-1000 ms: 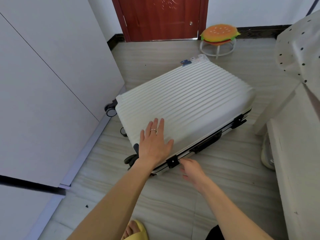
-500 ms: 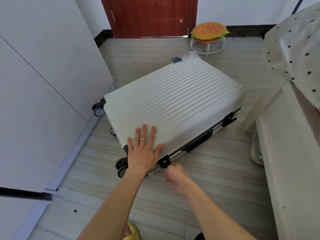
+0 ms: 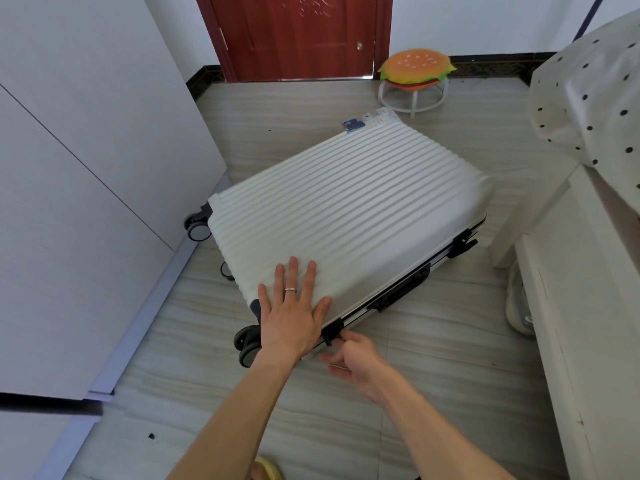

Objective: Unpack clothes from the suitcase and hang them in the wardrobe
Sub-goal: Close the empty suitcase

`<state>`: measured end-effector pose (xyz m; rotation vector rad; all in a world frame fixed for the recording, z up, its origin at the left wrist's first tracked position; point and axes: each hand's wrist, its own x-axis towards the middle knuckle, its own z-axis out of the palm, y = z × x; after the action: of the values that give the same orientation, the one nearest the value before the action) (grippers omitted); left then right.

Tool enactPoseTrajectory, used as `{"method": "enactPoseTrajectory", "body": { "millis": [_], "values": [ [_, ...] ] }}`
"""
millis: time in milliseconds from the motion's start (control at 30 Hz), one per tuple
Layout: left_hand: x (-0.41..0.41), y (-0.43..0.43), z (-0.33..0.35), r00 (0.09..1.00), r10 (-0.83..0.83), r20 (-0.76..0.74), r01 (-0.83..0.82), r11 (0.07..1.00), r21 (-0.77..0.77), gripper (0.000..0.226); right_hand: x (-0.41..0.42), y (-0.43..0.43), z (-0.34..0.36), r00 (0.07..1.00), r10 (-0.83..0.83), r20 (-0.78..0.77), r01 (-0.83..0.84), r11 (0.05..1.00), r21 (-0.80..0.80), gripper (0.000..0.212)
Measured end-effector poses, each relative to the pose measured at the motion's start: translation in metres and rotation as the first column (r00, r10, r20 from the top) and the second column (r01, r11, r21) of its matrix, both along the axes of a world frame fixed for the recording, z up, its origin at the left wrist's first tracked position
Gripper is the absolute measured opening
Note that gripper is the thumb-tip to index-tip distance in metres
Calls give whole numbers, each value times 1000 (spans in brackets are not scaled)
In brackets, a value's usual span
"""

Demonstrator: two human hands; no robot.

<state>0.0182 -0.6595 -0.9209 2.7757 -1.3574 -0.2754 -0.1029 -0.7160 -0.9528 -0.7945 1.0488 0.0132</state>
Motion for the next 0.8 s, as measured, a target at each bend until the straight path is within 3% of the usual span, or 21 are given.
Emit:
{"method": "enactPoseTrajectory", "body": {
  "millis": [567,800],
  "values": [
    [-2,-5,2,1000,-18,-3,18,1000,-3,69,0,-8,-7,994,-81,72,75,993,90,82],
    [12,6,-9,989,-64,137,66,998,-9,86,-5,-16,-9,997,72,-13,-72,997,-40,67]
  ]
}}
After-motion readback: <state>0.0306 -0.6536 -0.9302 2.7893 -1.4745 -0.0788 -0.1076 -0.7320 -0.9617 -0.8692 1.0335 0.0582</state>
